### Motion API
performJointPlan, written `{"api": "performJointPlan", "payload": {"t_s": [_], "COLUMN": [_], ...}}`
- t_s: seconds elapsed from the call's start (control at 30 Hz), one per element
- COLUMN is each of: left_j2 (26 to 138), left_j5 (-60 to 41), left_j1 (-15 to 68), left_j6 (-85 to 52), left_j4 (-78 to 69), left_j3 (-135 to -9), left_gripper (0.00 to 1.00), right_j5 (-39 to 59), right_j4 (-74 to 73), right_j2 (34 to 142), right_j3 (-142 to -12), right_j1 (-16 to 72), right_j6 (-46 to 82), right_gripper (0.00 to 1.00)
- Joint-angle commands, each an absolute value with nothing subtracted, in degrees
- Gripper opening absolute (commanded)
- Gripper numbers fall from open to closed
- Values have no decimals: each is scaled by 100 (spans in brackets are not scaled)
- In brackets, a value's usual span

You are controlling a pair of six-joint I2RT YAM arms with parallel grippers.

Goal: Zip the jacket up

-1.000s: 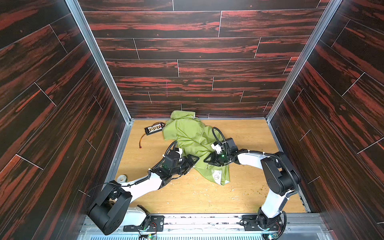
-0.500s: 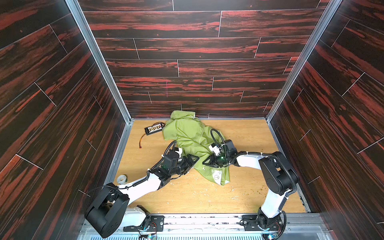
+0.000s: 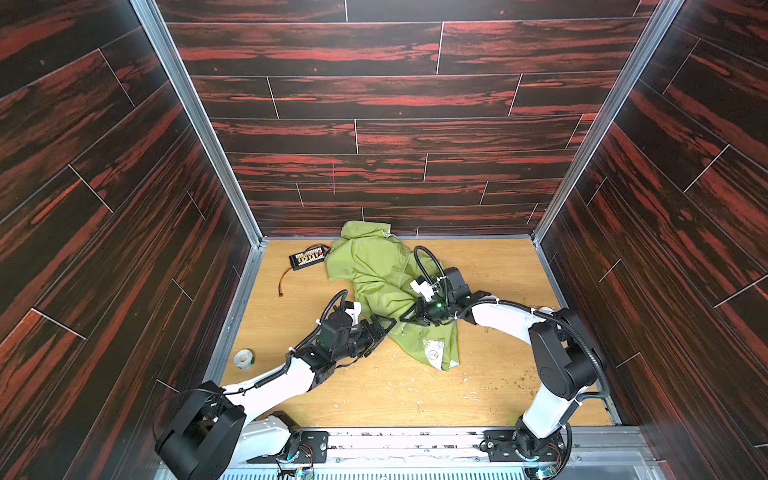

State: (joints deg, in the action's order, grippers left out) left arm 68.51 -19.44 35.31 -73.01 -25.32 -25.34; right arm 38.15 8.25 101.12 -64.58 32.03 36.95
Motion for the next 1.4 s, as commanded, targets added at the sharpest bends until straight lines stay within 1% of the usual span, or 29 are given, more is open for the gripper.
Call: {"api": "performJointPlan", "payload": {"t_s": [0.0, 0.13, 0.23, 0.3, 0.43, 0.5, 0.6, 0.8, 0.87, 0.93, 1.03, 1.07, 1.17, 1.37], "left_j2": [6646, 6615, 6803, 7057, 7518, 7742, 7924, 7798, 7770, 7782, 7811, 7802, 7752, 7643], "left_j5": [-1761, -1399, -1302, -1327, -1233, -1325, -1442, -1176, -1199, -1221, -1208, -1214, -1261, -1506], "left_j1": [3634, 3664, 3691, 3683, 3691, 3691, 3691, 3691, 3691, 3691, 3691, 3691, 3691, 3691], "left_j6": [-7620, -8037, -8199, -8289, -8471, -8510, -8527, -8554, -8511, -8474, -8468, -8467, -8444, -8347], "left_j4": [-2963, -3346, -3566, -3990, -4933, -5321, -5583, -5836, -5827, -5873, -6082, -6148, -6205, -6146], "left_j3": [-2330, -2075, -2115, -2153, -2124, -2177, -2212, -2047, -2095, -2124, -2092, -2074, -2037, -2109], "left_gripper": [93, 98, 99, 99, 97, 95, 92, 91, 88, 82, 69, 66, 61, 55], "right_j5": [3683, 3777, 4018, 4170, 4343, 4480, 4637, 4747, 4807, 4817, 4806, 4783, 4792, 4665], "right_j4": [1917, 2376, 2378, 2444, 2751, 2776, 2850, 2929, 2910, 2916, 2952, 2970, 2951, 3112], "right_j2": [10036, 10185, 10195, 10216, 10276, 10300, 10357, 10416, 10440, 10433, 10433, 10431, 10432, 10414], "right_j3": [-6925, -7222, -7277, -7383, -7628, -7692, -7829, -7964, -7954, -7950, -7980, -7972, -7995, -8075], "right_j1": [3383, 3408, 3409, 3407, 3417, 3410, 3407, 3406, 3410, 3408, 3393, 3384, 3357, 3288], "right_j6": [3808, 4107, 4382, 4550, 4750, 4954, 5191, 5460, 5527, 5554, 5561, 5568, 5610, 5555], "right_gripper": [0, 0, 0, 0, 0, 0, 0, 0, 0, 0, 0, 0, 0, 0]}}
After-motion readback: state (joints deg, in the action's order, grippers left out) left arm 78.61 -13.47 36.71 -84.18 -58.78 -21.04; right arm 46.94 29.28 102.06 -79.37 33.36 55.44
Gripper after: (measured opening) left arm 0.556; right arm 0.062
